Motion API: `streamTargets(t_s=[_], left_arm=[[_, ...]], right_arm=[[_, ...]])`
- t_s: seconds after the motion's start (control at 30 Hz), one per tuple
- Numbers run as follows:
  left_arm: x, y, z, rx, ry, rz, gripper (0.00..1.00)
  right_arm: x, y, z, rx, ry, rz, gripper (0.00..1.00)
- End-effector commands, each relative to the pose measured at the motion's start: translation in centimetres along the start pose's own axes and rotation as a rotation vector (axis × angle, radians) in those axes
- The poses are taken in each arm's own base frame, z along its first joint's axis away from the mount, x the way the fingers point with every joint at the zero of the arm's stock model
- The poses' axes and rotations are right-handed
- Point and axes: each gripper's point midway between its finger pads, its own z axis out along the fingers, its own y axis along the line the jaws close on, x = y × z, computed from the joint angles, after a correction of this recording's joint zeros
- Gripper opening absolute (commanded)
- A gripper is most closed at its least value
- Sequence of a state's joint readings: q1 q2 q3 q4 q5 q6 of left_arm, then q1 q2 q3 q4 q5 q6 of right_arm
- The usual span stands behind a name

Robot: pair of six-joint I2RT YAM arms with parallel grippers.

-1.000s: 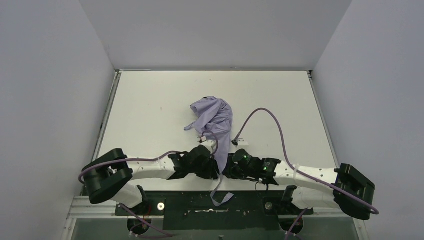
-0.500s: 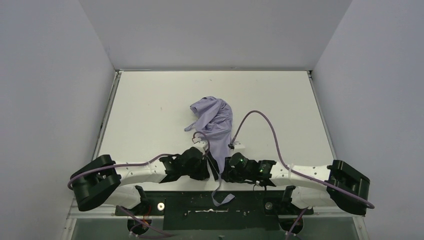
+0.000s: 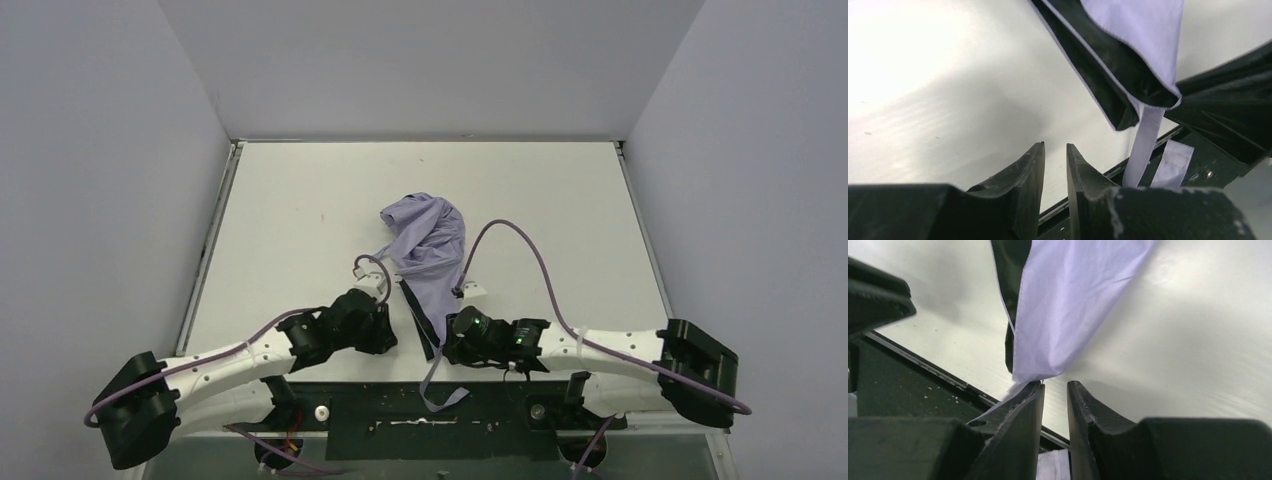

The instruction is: Put away the umbrella

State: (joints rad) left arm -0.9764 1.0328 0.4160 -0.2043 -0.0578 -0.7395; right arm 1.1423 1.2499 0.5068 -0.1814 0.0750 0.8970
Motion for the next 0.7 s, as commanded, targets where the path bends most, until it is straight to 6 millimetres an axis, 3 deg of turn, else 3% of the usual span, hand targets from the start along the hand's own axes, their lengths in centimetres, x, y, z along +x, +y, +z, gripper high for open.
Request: streamTargets(t_s=[0.0,0.1,0.27,0.47,0.67], left_arm=[[-6.2,-1.4,-2.4,0.046,-0.143,0.022,0.21],[-9.5,-1.0,-3.0,0.061,-0.181,0.002,0.21],[-16.0,-0.4,-3.8,0.092,-0.245,-0.017,0.25],[-23.6,-0.6,-4.7,0.124,-0.321,-0.016,0.41],[-28.1,-0.9,-3.7,0.156,-0.324,-0.030,0.58]], right_arm=[[-6.2,-0.4,-4.5,0.064,-0.216,-0.044,0.27],[-9.3,-2.1,-6.6,0.119,-0.250,-0.064,0.30],[-13.9,-3.2,-7.0,0.089,-0.247,-0.063,0.33],[-16.5,-1.5,-2.9,-0.044,-0.215,-0.051,0.28],[-18.1,0.9,0.2,-0.172,-0.241,-0.035,0.26]])
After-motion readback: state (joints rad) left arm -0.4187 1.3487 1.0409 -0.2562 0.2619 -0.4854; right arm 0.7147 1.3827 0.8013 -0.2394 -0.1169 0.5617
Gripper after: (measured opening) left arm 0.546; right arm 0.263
